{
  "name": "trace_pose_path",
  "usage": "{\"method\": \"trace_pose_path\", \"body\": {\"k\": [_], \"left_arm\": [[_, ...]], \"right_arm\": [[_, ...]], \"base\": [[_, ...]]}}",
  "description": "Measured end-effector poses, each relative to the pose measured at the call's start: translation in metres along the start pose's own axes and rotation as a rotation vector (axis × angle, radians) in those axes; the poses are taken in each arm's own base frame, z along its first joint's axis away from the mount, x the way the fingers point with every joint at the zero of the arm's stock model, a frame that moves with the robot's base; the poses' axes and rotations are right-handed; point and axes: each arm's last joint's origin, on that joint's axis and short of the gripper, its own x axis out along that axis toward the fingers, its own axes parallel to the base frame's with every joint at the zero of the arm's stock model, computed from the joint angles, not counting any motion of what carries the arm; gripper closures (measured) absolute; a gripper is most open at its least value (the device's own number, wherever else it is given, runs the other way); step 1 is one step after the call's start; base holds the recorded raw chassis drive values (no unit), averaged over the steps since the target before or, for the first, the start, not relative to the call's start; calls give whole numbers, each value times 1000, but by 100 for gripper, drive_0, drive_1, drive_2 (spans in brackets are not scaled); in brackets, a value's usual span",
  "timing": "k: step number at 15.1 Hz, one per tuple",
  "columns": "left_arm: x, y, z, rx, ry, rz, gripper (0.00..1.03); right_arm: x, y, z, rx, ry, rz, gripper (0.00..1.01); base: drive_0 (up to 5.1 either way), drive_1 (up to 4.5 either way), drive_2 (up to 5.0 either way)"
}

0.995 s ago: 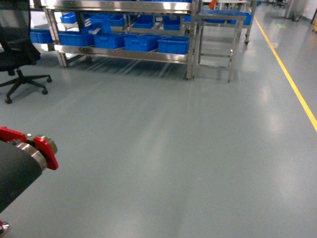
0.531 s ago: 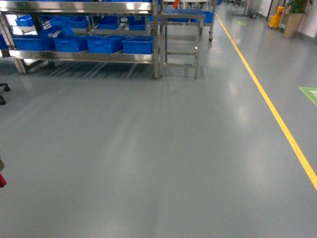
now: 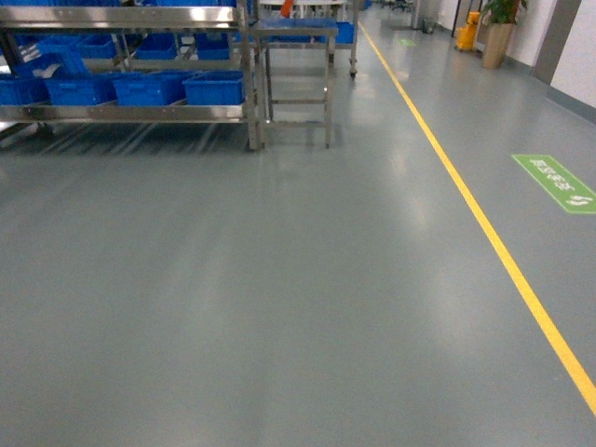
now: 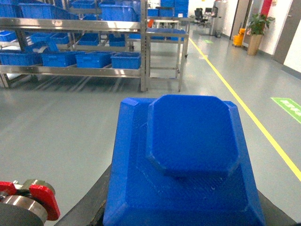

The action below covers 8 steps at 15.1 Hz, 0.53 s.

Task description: Sort blue parts and orange caps into right shelf containers

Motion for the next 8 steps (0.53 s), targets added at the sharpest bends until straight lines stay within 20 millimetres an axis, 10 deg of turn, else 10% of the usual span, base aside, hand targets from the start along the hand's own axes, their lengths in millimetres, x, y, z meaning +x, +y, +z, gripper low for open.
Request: {"method": "trace_pose_path", "body": {"k": [8], "left_arm": [[0,0,0,0,0,0,59]], "right_arm": [[0,0,0,0,0,0,57]], "base": [[37,394,-426]]}}
